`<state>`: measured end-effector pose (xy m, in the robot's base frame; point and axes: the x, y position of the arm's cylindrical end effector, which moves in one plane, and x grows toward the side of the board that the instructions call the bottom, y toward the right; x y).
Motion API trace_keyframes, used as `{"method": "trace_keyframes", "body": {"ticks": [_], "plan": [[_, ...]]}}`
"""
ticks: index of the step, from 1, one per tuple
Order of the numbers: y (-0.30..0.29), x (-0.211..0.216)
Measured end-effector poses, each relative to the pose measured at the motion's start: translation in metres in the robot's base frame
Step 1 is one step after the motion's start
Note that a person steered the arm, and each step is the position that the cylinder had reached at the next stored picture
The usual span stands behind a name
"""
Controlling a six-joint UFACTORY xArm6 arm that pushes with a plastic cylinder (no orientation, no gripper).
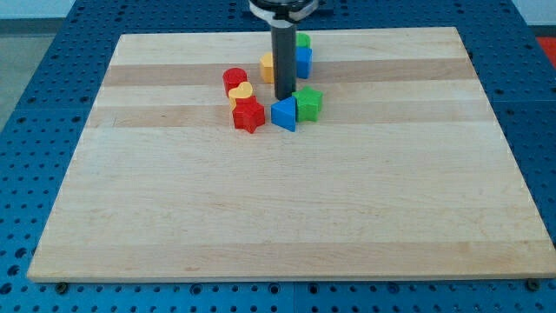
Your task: Slide the green circle to the green star
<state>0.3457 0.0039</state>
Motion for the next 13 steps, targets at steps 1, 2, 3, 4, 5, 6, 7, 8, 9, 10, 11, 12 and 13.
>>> {"method": "trace_keyframes", "body": {"ticks": [1,2,3,4,5,6,7,8,9,10,11,12,13], "plan": [[0.04,-0.012],[0.061,-0.036],[0.059,-0.063],[0.056,-0.087],[0.06,-0.102],[0.057,-0.131],[0.041,-0.154],[0.002,-0.152],[-0.04,-0.143],[-0.048,-0.128],[-0.031,-0.114],[-0.004,-0.106],[0.026,-0.106]]}}
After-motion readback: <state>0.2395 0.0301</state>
